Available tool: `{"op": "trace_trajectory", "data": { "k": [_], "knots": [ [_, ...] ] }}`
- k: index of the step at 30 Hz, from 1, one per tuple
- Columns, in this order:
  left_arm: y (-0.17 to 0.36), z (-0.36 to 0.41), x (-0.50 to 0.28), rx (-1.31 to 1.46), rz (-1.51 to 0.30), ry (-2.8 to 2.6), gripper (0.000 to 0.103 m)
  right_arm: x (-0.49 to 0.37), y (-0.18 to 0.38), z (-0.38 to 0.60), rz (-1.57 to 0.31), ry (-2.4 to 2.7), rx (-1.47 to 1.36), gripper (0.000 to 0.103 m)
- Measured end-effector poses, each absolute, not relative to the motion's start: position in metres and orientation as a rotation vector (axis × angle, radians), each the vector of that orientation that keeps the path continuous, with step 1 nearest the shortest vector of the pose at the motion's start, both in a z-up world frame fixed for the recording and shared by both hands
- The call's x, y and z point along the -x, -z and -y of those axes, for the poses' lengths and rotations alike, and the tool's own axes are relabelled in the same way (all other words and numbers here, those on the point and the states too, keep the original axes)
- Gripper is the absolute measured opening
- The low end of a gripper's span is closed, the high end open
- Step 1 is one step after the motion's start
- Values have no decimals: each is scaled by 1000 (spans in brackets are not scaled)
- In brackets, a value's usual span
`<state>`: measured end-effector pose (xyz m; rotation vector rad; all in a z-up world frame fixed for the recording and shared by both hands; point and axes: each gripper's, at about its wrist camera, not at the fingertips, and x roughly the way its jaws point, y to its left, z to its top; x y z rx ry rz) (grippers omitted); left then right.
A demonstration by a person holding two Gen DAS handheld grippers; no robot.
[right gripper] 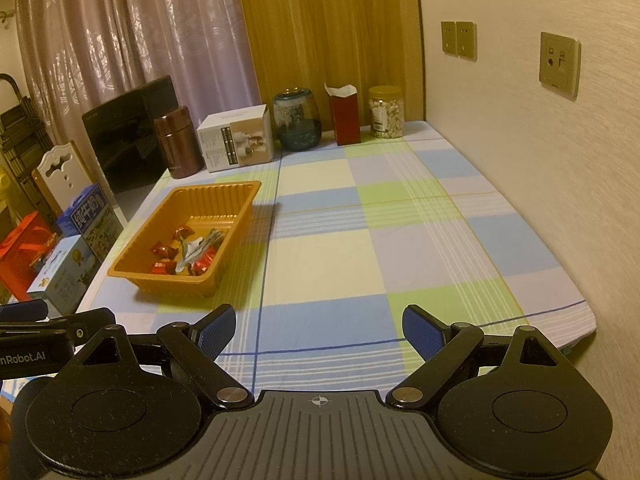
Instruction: Organize snacks
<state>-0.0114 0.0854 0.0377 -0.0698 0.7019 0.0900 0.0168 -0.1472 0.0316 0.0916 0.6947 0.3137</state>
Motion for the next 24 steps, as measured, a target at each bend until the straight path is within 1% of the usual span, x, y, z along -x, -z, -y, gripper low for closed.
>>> {"op": "trace_trajectory", "data": {
  "k": [24],
  "knots": [
    [-35, -83, 12, 61, -692, -84, 103, -16, -31, 146, -695, -312, -94, 90]
  ]
}}
